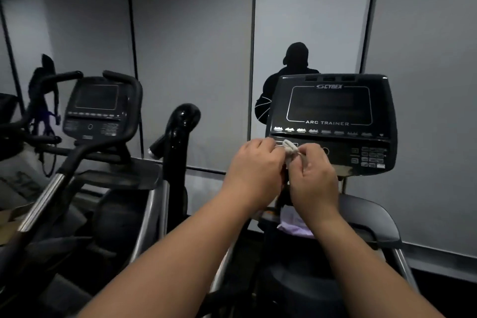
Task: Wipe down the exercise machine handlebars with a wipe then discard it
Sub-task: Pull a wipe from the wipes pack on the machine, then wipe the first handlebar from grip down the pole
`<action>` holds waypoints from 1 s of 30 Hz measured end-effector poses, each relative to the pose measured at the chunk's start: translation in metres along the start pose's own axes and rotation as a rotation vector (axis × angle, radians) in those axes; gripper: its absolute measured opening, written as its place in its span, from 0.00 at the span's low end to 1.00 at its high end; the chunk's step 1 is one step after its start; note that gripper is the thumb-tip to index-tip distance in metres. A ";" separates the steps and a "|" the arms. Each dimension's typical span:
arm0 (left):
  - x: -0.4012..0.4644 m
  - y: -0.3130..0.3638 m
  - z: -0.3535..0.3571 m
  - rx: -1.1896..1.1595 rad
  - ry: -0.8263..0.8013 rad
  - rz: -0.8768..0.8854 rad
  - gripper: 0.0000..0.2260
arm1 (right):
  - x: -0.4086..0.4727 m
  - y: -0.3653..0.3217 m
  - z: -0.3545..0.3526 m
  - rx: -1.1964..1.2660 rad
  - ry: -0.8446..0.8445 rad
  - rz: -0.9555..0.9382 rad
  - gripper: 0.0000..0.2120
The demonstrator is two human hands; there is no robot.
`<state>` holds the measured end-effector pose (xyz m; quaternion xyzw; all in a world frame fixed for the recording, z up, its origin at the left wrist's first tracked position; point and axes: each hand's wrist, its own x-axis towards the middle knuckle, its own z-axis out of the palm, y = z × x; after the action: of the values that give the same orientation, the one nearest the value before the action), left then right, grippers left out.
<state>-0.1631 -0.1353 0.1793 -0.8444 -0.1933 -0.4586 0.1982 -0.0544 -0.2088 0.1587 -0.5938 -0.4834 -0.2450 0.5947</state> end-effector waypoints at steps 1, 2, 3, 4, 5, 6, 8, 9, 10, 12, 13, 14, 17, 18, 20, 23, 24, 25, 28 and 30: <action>-0.001 -0.004 -0.017 0.022 0.016 0.007 0.07 | 0.001 -0.015 0.001 0.029 -0.003 -0.006 0.02; -0.003 -0.009 -0.033 0.039 0.023 0.002 0.07 | 0.001 -0.030 0.002 0.058 -0.011 -0.019 0.02; -0.005 -0.015 -0.049 0.056 0.033 -0.008 0.08 | 0.000 -0.045 0.004 0.089 -0.020 -0.038 0.02; -0.009 -0.022 -0.064 0.074 0.043 -0.019 0.10 | -0.001 -0.058 0.005 0.122 -0.035 -0.063 0.04; -0.013 -0.030 -0.077 0.090 0.056 -0.029 0.12 | -0.002 -0.070 0.008 0.149 -0.059 -0.096 0.06; -0.017 -0.037 -0.089 0.103 0.069 -0.040 0.13 | -0.003 -0.080 0.012 0.174 -0.090 -0.130 0.10; -0.026 -0.055 -0.109 0.123 0.088 -0.086 0.13 | -0.006 -0.098 0.023 0.203 -0.152 -0.218 0.16; -0.031 -0.063 -0.118 0.132 0.088 -0.128 0.14 | -0.007 -0.105 0.030 0.193 -0.161 -0.273 0.17; -0.036 -0.070 -0.125 0.134 0.083 -0.184 0.15 | -0.008 -0.110 0.037 0.171 -0.159 -0.322 0.14; -0.047 -0.081 -0.133 0.088 0.053 -0.310 0.18 | -0.009 -0.119 0.050 0.130 -0.157 -0.371 0.10; -0.052 -0.085 -0.135 0.038 0.023 -0.382 0.20 | -0.009 -0.122 0.056 0.127 -0.165 -0.380 0.09; -0.056 -0.089 -0.137 -0.014 -0.007 -0.451 0.24 | -0.010 -0.125 0.061 0.129 -0.175 -0.388 0.09; -0.066 -0.100 -0.134 -0.145 -0.090 -0.637 0.34 | -0.012 -0.130 0.072 0.076 -0.221 -0.438 0.12; -0.069 -0.101 -0.131 -0.188 -0.126 -0.688 0.37 | -0.011 -0.131 0.075 0.036 -0.235 -0.456 0.14; -0.075 -0.104 -0.123 -0.321 -0.150 -0.778 0.35 | -0.008 -0.134 0.080 -0.033 -0.234 -0.500 0.16; -0.082 -0.103 -0.106 -0.430 -0.136 -0.852 0.23 | -0.003 -0.135 0.088 -0.120 -0.216 -0.609 0.12; -0.082 -0.104 -0.102 -0.423 -0.140 -0.869 0.22 | -0.002 -0.133 0.093 -0.159 -0.212 -0.667 0.11; -0.081 -0.105 -0.097 -0.414 -0.138 -0.887 0.20 | -0.001 -0.131 0.098 -0.198 -0.208 -0.723 0.11; -0.073 -0.107 -0.088 -0.433 -0.127 -0.919 0.15 | 0.001 -0.123 0.109 -0.235 -0.191 -0.819 0.15; -0.070 -0.108 -0.084 -0.466 -0.123 -0.946 0.12 | 0.001 -0.122 0.112 -0.218 -0.209 -0.837 0.11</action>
<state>-0.3122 -0.0968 0.1787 -0.7122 -0.4572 -0.4781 -0.2349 -0.1912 -0.1244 0.1979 -0.4280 -0.7109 -0.4529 0.3262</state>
